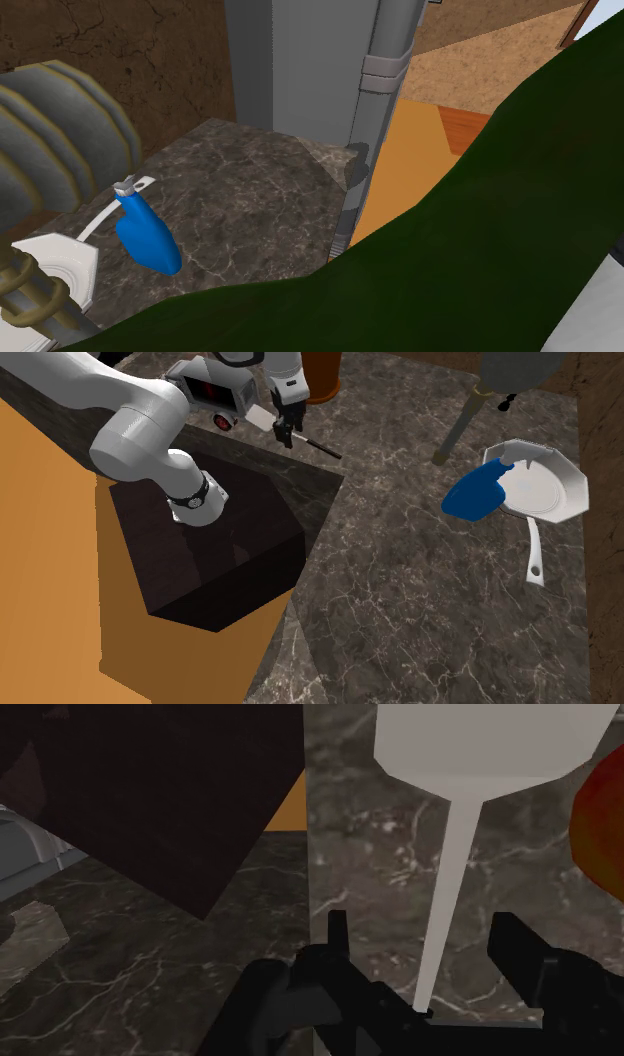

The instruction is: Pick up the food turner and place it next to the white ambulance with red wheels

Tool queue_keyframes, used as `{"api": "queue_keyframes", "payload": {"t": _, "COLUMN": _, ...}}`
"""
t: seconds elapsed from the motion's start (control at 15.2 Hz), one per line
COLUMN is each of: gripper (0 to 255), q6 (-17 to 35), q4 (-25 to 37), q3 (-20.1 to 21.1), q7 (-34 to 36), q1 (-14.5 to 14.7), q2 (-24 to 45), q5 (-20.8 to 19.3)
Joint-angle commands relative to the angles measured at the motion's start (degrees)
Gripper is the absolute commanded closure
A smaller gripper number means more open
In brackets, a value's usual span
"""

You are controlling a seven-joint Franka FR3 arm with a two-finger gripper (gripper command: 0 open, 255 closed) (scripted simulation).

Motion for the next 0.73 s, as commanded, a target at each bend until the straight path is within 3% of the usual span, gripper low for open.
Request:
{"api": "queue_keyframes", "payload": {"t": 0.0, "gripper": 0, "q6": -0.1, "q4": 0.0, "q3": 0.0, "q7": 0.0, "q1": 0.0, "q2": 0.0, "q5": 0.0}}
{"api": "queue_keyframes", "payload": {"t": 0.2, "gripper": 0, "q6": 0.1, "q4": -0.2, "q3": 0.1, "q7": 0.0, "q1": 0.0, "q2": 0.1, "q5": 0.0}}
{"api": "queue_keyframes", "payload": {"t": 0.46, "gripper": 0, "q6": -9.5, "q4": 3.9, "q3": -4.7, "q7": 0.5, "q1": 0.4, "q2": -5.4, "q5": -3.3}}
{"api": "queue_keyframes", "payload": {"t": 0.66, "gripper": 0, "q6": -9.5, "q4": 3.9, "q3": -4.7, "q7": 0.5, "q1": 0.4, "q2": -5.4, "q5": -3.3}}
